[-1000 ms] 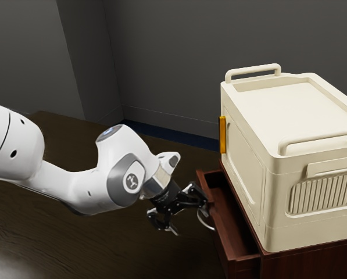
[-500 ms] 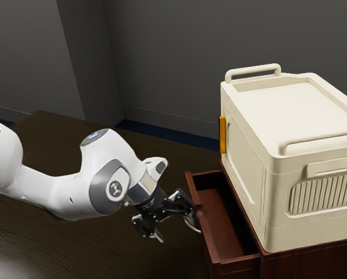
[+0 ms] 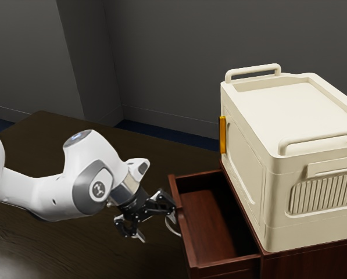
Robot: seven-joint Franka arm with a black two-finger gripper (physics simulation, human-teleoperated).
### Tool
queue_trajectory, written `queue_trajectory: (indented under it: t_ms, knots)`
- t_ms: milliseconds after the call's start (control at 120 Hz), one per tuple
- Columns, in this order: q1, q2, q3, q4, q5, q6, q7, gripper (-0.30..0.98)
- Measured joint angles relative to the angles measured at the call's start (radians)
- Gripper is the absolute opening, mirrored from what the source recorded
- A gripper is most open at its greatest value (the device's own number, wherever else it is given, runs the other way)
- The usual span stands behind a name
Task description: Pull the drawer handle with one arm to open the drawer
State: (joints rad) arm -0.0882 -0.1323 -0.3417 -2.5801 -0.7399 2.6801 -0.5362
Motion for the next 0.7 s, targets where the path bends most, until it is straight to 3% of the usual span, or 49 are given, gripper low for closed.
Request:
queue_trajectory:
  t_ms: [700]
  knots:
    - [-0.017,-0.136,0.075,-0.122,0.052,-0.042,-0.004,0.69]
